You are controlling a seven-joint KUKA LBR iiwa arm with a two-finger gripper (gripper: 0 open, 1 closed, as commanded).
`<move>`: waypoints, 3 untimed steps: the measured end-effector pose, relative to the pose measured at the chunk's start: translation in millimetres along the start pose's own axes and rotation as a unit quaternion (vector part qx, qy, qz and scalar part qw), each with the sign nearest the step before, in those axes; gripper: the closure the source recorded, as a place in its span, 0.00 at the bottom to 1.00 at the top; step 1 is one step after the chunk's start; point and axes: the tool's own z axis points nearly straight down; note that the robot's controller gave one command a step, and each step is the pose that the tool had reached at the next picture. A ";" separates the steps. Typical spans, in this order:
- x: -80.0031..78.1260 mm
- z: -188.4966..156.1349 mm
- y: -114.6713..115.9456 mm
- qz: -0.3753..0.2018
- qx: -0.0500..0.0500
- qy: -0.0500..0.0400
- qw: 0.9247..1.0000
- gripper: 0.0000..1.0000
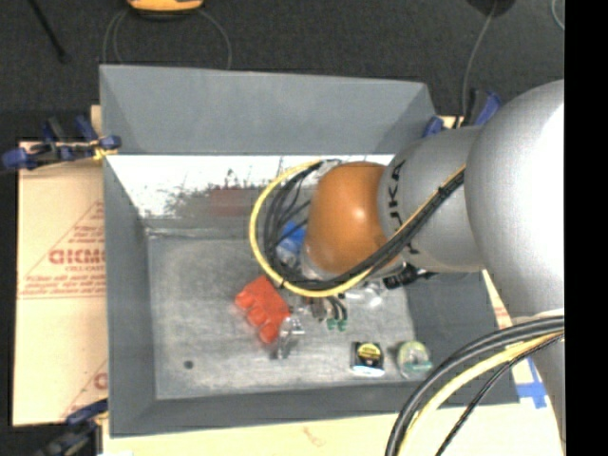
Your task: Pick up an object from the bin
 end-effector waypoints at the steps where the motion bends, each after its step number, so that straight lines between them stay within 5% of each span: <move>1: -35.1 0.8 24.9 0.027 -0.001 0.005 1.000 0.00; 2: -38.3 -2.3 25.0 0.028 -0.003 -0.002 1.000 1.00; 3: -49.9 -151.6 28.3 0.032 -0.002 0.000 0.999 1.00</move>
Offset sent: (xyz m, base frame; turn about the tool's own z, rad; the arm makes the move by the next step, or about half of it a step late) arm 0.0320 0.0255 -0.0043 0.0552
